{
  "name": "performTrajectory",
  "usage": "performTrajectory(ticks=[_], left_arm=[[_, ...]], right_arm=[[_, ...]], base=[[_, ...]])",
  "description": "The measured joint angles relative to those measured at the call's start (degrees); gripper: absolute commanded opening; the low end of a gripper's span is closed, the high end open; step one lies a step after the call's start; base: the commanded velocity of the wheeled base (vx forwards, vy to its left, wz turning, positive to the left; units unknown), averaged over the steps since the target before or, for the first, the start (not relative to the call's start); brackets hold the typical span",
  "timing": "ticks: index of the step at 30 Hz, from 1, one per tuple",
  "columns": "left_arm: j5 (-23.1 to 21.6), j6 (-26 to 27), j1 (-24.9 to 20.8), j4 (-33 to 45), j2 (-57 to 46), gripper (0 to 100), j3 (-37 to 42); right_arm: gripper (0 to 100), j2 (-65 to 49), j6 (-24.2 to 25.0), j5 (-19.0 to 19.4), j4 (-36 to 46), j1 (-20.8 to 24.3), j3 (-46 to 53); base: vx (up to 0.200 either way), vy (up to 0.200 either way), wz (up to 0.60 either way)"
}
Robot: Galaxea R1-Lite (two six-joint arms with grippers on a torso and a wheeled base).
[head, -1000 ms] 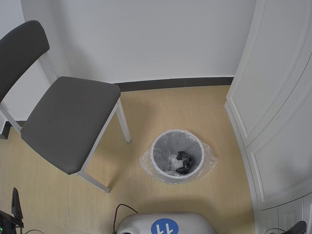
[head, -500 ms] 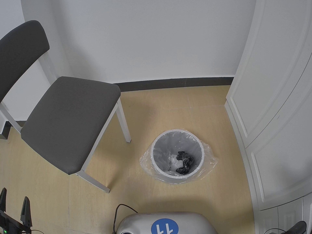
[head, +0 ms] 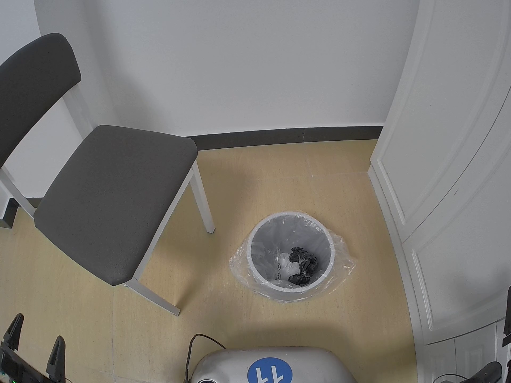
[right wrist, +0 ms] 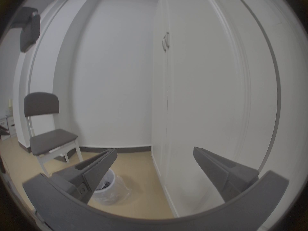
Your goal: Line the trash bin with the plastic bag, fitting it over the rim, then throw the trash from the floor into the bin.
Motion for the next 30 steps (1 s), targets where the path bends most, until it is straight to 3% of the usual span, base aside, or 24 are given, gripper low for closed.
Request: performTrajectory(ticks=[9,19,22,26,30], left_arm=[[0.0,0.0,0.0,0.0,0.0,100,0.0],[0.1,-0.5,0.1,0.0,0.0,100,0.0],[0.1,-0.6,0.1,0.0,0.1,100,0.0],[0.1,-0.6,0.1,0.0,0.1,100,0.0],[0.1,-0.6,0.1,0.0,0.1,100,0.0]], right_arm=[[100,0.0,-3.0,0.0,9.9,0.0,0.0],[100,0.0,-0.6,2.9,12.9,0.0,0.0],[100,0.1,-0.1,6.5,13.1,0.0,0.0],[100,0.1,0.5,14.9,13.4,0.0,0.0],[100,0.1,0.6,16.4,13.5,0.0,0.0]], base=[[0.000,0.000,0.00],[0.000,0.000,0.00],[0.000,0.000,0.00],[0.000,0.000,0.00],[0.000,0.000,0.00]])
